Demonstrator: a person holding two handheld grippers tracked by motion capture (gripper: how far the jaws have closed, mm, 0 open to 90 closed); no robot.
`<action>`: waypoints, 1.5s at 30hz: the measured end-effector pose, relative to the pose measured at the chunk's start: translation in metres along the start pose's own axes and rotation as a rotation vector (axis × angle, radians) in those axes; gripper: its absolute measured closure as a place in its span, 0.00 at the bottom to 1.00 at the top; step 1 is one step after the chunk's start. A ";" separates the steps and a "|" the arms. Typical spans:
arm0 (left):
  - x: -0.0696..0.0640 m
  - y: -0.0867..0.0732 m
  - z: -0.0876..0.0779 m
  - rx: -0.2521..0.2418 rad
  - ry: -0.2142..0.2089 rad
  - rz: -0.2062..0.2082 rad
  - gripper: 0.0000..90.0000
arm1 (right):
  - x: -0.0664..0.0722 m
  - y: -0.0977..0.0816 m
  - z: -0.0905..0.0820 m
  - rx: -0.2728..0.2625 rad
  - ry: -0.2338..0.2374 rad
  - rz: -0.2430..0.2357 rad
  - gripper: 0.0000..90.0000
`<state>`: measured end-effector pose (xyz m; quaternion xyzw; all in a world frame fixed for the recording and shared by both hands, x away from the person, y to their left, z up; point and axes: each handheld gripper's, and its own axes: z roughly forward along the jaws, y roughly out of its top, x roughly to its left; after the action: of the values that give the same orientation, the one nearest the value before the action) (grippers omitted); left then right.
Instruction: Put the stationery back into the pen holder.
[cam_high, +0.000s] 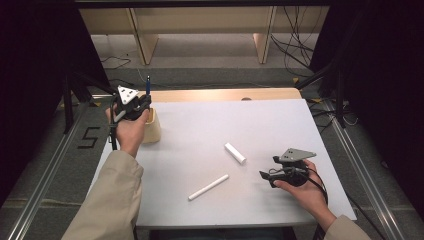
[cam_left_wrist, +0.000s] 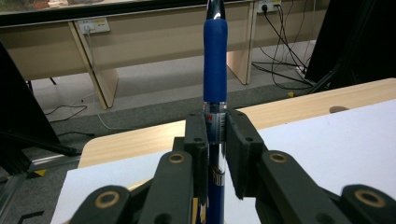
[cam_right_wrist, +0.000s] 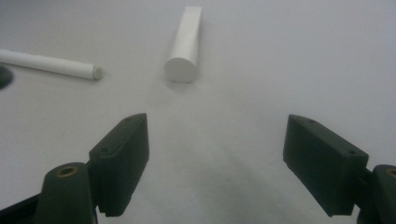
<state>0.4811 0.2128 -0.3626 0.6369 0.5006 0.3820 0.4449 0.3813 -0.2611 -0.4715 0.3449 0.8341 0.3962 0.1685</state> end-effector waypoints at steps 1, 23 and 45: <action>0.000 0.000 0.001 -0.001 0.000 0.001 0.88 | 0.000 0.000 0.000 0.000 0.000 0.000 0.26; 0.004 -0.005 0.016 -0.027 0.009 0.021 0.88 | 0.000 0.000 0.000 0.000 0.001 0.000 0.26; 0.007 -0.027 0.027 0.019 0.014 0.024 0.88 | 0.000 0.000 0.000 -0.001 0.001 -0.002 0.26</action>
<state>0.5003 0.2173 -0.3962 0.6443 0.4996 0.3868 0.4308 0.3813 -0.2613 -0.4715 0.3438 0.8342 0.3968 0.1689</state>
